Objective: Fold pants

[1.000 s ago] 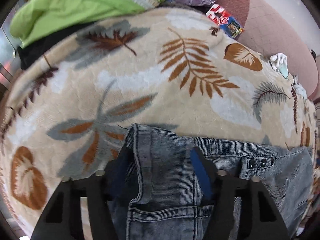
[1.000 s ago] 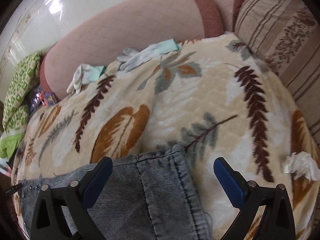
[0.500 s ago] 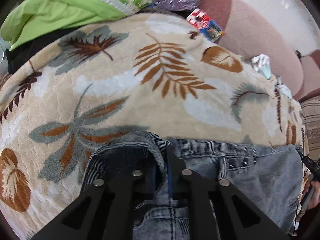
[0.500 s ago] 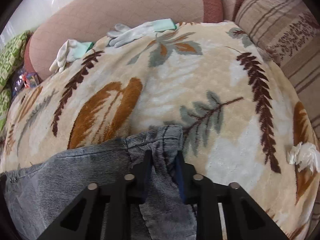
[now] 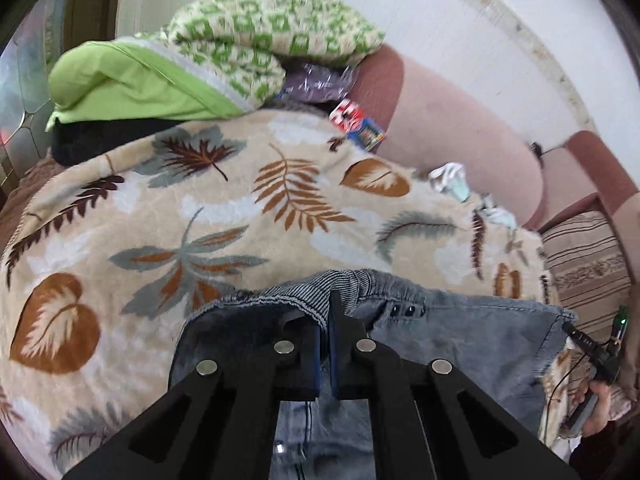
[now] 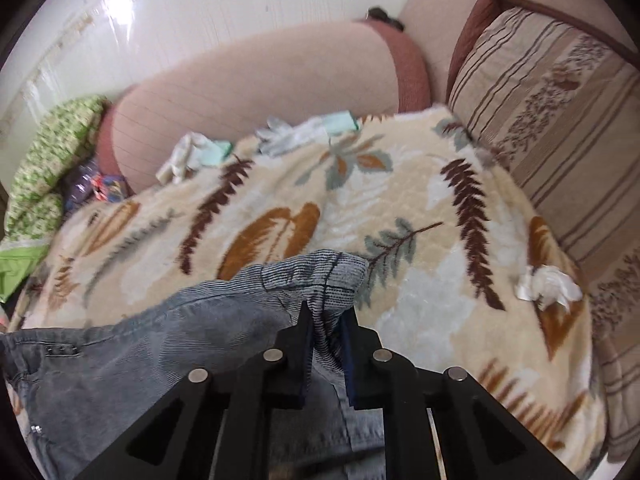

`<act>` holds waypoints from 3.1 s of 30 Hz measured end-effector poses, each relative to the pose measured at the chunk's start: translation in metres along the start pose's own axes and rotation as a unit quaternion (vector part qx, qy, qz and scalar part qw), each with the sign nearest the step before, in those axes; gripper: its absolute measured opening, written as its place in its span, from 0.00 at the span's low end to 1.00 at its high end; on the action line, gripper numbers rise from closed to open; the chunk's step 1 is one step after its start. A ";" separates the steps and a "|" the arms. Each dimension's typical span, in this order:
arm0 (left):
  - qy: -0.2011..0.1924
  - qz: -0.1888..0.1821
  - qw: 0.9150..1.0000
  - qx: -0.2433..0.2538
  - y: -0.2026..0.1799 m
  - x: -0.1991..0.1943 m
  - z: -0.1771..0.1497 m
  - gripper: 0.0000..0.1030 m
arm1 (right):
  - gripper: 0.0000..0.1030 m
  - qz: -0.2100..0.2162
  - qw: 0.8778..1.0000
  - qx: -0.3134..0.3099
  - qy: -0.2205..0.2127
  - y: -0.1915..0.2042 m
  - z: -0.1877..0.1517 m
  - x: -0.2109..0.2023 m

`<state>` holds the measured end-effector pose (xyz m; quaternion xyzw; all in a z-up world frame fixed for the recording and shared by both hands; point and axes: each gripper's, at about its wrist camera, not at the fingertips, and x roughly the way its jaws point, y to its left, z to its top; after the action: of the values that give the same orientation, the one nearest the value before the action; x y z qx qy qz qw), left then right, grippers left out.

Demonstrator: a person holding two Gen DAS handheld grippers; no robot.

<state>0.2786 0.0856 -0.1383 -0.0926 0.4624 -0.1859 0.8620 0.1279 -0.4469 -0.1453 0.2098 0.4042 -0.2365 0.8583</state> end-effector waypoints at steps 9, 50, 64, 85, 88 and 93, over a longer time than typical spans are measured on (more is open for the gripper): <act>-0.042 -0.014 0.999 0.006 0.002 -0.091 -0.054 0.03 | 0.12 0.028 0.999 0.023 -0.024 -0.036 -0.042 -0.076; 0.019 0.112 0.994 0.000 0.048 -0.137 -0.204 0.10 | 0.16 0.044 0.991 0.083 0.095 -0.151 -0.174 -0.127; 0.039 0.089 0.993 0.060 -0.028 -0.059 -0.203 0.13 | 0.16 0.112 0.986 -0.050 0.116 0.012 -0.157 -0.048; 0.075 0.106 0.991 0.040 0.006 -0.008 -0.192 0.22 | 0.15 0.013 0.985 -0.060 0.164 0.058 -0.129 0.015; 0.058 0.105 0.992 0.045 0.002 -0.024 -0.192 0.23 | 0.15 0.054 0.984 -0.066 0.156 0.082 -0.126 0.002; 0.027 0.107 0.992 0.057 -0.006 -0.048 -0.193 0.35 | 0.15 0.117 0.972 -0.127 0.162 0.150 -0.136 -0.009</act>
<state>0.0924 0.1025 -0.2067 0.0121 0.4811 -0.1210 0.8682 0.1282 -0.2501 -0.1921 0.1807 0.5373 -0.0442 0.8226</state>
